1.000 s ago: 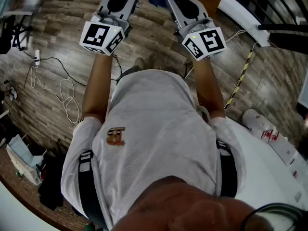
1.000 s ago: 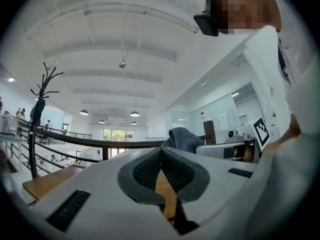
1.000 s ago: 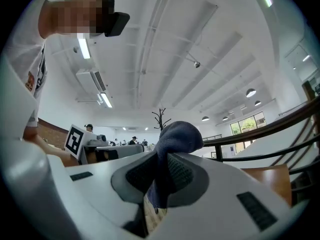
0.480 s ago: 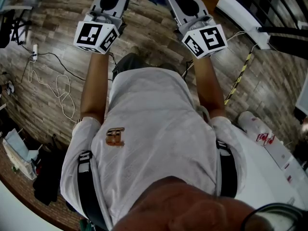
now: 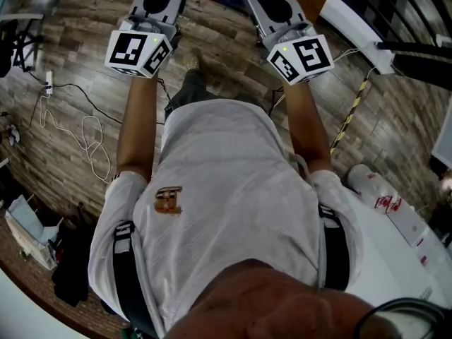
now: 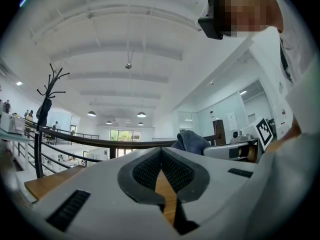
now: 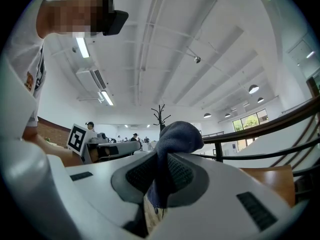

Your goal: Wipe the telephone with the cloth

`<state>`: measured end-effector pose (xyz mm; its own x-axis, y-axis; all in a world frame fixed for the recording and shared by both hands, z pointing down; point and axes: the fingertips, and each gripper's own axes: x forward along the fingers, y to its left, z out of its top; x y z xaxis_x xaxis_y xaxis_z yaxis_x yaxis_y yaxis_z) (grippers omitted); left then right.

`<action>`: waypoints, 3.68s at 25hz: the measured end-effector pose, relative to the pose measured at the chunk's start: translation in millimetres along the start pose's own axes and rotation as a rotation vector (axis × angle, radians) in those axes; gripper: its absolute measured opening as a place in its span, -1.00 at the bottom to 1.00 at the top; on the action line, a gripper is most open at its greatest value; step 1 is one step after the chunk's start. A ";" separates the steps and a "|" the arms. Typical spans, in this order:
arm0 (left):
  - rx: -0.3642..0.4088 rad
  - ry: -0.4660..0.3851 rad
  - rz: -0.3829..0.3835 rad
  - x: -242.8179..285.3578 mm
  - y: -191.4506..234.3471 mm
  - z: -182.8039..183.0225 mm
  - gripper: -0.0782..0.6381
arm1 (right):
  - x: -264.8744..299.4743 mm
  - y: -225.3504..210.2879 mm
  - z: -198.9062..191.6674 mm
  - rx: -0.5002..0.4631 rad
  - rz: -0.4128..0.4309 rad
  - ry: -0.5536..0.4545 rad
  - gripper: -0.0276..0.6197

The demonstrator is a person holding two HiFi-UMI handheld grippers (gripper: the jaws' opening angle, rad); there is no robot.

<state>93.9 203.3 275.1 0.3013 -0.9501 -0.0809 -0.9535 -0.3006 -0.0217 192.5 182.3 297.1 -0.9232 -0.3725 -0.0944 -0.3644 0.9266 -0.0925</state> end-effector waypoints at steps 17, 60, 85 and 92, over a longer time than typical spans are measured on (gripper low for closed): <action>-0.042 0.019 -0.101 102.4 213.5 -25.9 -0.73 | 208.2 -79.0 -17.8 -0.007 -0.113 0.057 -0.73; -0.077 0.423 -0.129 345.3 360.5 -176.0 -0.73 | 359.0 -325.1 -95.9 0.130 -0.206 0.224 -0.73; -0.180 0.803 -0.221 381.9 378.8 -258.5 -0.47 | 418.8 -360.3 -142.9 0.277 -0.148 0.425 -0.73; -0.217 0.844 -0.251 380.5 386.2 -274.6 -0.47 | 450.3 -362.1 -165.6 0.285 -0.094 0.520 -0.73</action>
<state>-158.7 -297.3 509.5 0.4847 -0.5744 0.6597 -0.8633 -0.4354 0.2552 -111.4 -312.6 452.2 -0.8536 -0.3116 0.4176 -0.4664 0.8141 -0.3459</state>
